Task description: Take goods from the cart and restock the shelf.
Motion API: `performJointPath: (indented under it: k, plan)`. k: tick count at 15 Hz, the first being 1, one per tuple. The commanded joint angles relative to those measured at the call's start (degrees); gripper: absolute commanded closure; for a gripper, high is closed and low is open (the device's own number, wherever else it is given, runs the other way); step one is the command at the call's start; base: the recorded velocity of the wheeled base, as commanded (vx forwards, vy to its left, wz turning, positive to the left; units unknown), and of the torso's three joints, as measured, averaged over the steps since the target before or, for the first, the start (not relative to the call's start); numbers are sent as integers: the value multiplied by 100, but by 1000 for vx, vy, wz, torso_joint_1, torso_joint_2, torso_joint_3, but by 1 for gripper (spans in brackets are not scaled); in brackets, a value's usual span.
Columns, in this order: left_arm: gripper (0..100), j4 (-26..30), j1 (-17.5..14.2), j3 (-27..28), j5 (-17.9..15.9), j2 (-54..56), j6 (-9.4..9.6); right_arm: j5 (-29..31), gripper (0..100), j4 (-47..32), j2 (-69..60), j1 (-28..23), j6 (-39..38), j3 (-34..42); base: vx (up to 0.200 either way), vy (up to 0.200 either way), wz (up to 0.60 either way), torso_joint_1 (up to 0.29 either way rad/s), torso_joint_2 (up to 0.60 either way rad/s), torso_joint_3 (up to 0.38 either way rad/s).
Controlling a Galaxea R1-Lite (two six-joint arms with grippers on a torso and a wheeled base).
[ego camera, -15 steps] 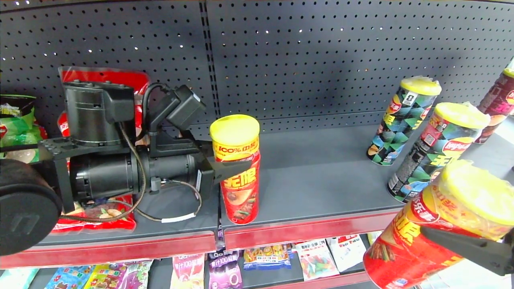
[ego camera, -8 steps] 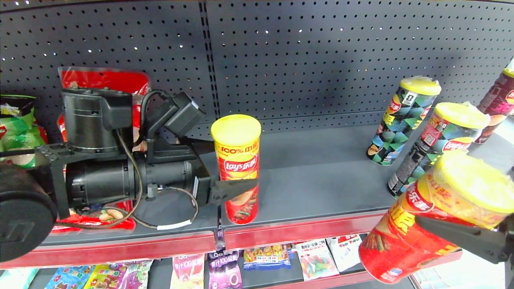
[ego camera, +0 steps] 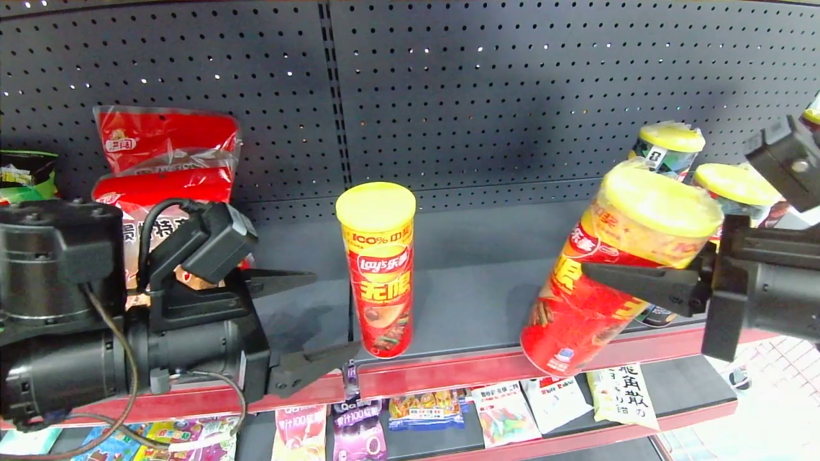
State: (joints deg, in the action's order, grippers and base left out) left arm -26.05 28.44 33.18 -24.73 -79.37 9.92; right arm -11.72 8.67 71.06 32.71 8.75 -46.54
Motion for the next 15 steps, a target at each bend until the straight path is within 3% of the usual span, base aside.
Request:
performJointPath:
  k: [1, 15]
  plan:
    - [0, -5, -119, -216, -5, 370, -8, 117, 100, 3, 541, 245, 4, -329, 0, 0, 0, 0, 0, 0]
    - [0, 30, -216, -629, 153, 888, -8, 152, 100, 601, 2615, 403, 188, -2113, 0, 0, 0, 0, 0, 0]
